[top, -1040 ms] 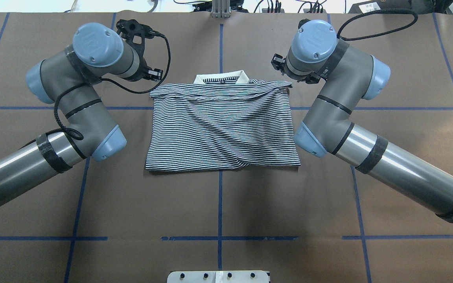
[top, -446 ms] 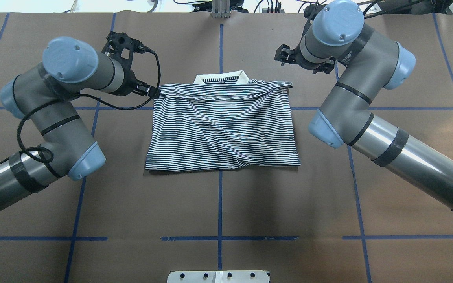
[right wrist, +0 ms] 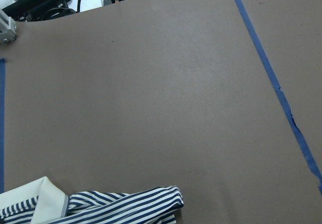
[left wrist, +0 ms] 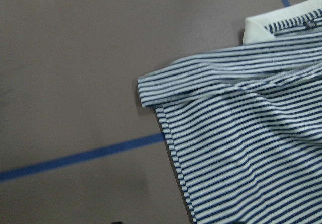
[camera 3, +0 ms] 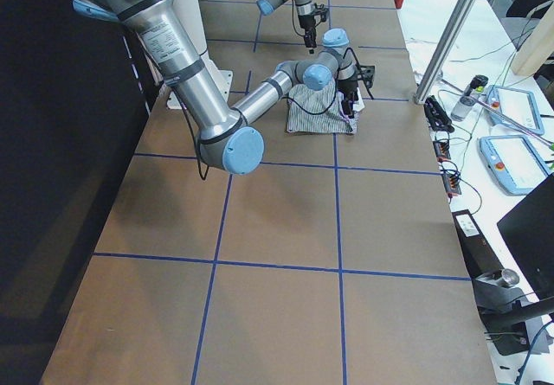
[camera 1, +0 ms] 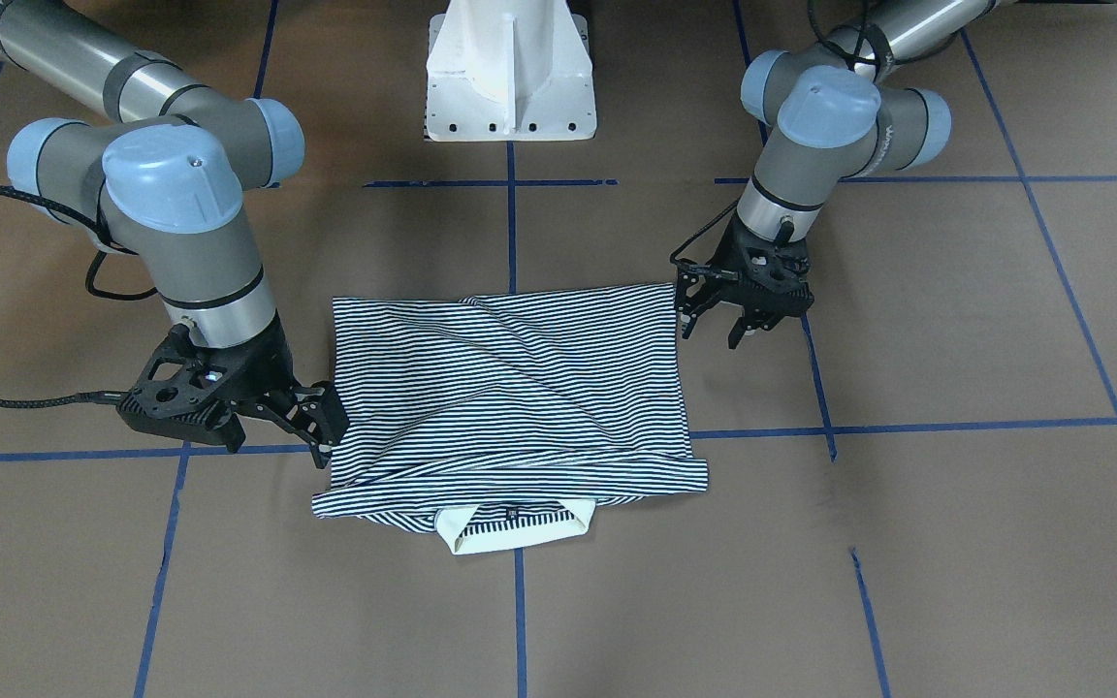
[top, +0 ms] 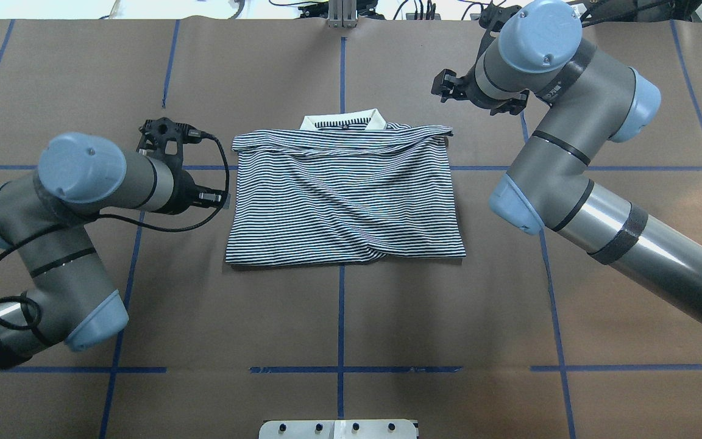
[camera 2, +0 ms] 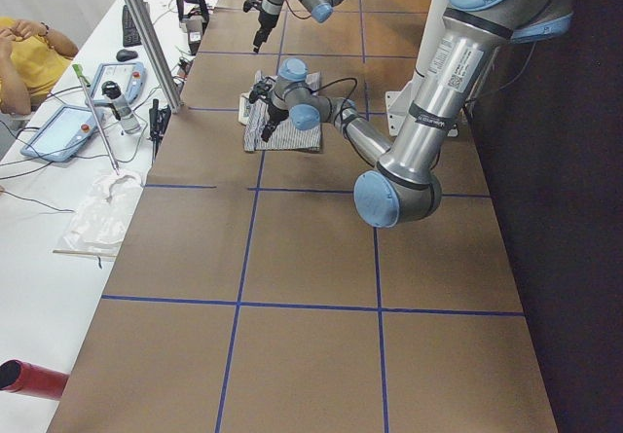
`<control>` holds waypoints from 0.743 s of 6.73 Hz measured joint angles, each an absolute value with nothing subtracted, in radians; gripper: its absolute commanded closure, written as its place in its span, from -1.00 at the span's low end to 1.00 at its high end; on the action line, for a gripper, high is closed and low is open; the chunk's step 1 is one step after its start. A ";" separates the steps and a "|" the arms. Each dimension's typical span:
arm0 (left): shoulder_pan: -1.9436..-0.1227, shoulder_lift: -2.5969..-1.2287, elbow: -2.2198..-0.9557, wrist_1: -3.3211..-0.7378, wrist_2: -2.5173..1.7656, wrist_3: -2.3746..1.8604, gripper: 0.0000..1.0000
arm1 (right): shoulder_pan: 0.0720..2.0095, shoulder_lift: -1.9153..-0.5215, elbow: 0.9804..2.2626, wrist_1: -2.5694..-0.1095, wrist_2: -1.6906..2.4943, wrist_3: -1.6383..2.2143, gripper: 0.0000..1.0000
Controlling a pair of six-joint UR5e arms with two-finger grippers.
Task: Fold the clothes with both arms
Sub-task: 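Withdraw both grippers away from the folded shirt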
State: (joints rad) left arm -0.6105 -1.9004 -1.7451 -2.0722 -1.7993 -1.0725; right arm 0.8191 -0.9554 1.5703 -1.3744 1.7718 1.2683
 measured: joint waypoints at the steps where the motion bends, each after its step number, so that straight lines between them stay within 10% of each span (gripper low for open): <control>1: -0.565 -1.863 -1.752 -2.127 -1.773 -1.154 0.13 | 0.820 -0.962 1.580 -1.374 1.772 1.271 -1.00; 5: -0.496 -1.847 -1.755 -2.160 -1.750 -1.244 0.13 | 0.820 -0.990 1.605 -1.373 1.769 1.276 -1.00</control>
State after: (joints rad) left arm -0.4961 -1.8472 -1.7553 -2.1601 -1.7500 -1.2445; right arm 0.8197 -0.9898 1.6046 -1.3734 1.7692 1.2761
